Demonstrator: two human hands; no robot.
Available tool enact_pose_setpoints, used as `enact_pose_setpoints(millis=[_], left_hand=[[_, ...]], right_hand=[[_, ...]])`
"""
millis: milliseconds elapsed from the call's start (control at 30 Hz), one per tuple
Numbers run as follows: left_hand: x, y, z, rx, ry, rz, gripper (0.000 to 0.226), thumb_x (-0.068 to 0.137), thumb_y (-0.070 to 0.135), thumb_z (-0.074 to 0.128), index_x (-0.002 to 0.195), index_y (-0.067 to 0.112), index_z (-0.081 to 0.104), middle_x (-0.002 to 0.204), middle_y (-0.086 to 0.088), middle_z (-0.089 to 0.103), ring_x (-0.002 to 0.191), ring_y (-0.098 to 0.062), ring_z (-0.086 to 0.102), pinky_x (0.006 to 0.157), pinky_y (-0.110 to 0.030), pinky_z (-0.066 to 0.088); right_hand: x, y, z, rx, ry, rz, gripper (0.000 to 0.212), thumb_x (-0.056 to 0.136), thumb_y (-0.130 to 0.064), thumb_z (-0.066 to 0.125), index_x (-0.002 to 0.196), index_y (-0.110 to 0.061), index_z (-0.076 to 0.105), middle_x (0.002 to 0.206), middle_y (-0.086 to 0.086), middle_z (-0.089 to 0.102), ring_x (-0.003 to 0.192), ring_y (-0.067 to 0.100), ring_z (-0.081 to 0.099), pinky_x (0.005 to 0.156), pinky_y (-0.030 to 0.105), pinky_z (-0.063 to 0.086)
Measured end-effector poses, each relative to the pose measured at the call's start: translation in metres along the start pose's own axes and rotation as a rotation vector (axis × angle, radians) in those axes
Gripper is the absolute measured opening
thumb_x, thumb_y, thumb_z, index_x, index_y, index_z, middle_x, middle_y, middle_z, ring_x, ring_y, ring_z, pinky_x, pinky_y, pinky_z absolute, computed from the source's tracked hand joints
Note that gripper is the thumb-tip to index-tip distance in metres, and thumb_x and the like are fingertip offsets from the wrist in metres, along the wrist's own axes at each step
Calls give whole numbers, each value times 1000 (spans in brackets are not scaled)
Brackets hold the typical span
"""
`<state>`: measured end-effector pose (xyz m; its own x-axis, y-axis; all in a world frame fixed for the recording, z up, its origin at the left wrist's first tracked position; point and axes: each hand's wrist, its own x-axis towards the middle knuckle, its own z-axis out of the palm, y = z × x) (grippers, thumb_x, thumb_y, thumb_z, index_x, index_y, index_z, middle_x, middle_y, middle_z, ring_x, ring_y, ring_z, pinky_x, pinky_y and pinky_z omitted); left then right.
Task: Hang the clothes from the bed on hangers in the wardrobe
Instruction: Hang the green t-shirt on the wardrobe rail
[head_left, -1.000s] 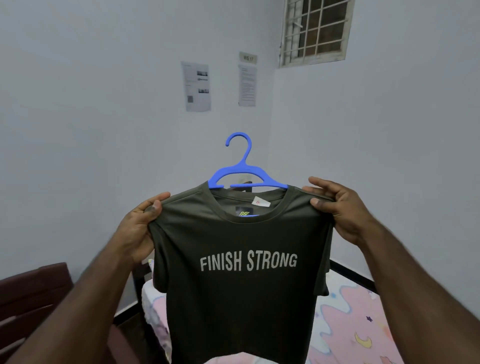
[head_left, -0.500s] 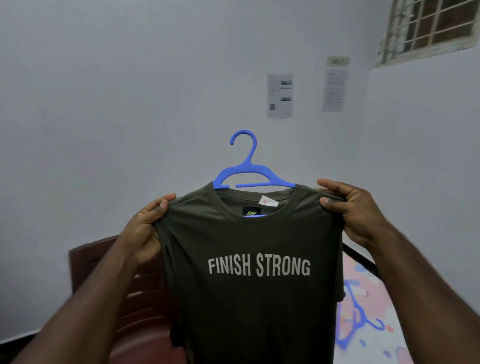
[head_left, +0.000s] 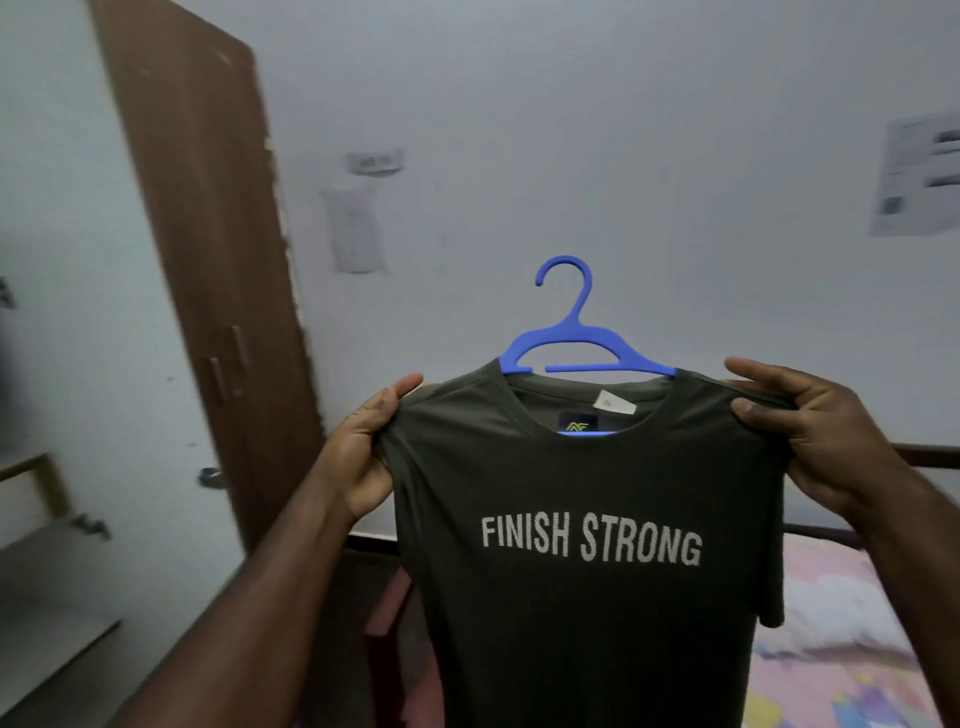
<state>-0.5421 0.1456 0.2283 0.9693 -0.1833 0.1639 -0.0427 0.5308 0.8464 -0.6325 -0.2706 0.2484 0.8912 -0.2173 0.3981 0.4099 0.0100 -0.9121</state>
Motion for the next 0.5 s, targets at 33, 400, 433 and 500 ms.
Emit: enact_pose_setpoints(millis=[33,400,433,500], left_hand=[[-9,11,-11,9,13,12,37,98,25,50,130,11,62,129,-11,67,109,-23,68,93,-36,57],[-113,171,-147,277,197,244,50,98,42,49,139,13,55,133,-8,66,125,-24,61,113,-46,40],[-121,181,-155,285,202,248,50,99,44,48,139,13,55,133,-8,66,125,-24,61,112,-47,40],[-139,195,-170,258,196,233,53,100,46,46,139,11,55,133,-10,65,125,-26,62,109,-47,44]], right_hand=[[1,1,15,13,-24,1,67,49,-25,81,116,-21,72,114,8,74,105,20,70,88,26,57],[-6,8,202,192,-269,43,48,73,1,62,117,-17,70,112,10,74,100,20,71,90,30,56],[-9,8,220,203,-290,43,48,73,1,61,118,-16,69,112,10,74,99,20,71,90,30,56],[-16,5,256,219,-318,46,49,73,1,61,118,-16,68,108,9,75,94,18,73,86,28,58]])
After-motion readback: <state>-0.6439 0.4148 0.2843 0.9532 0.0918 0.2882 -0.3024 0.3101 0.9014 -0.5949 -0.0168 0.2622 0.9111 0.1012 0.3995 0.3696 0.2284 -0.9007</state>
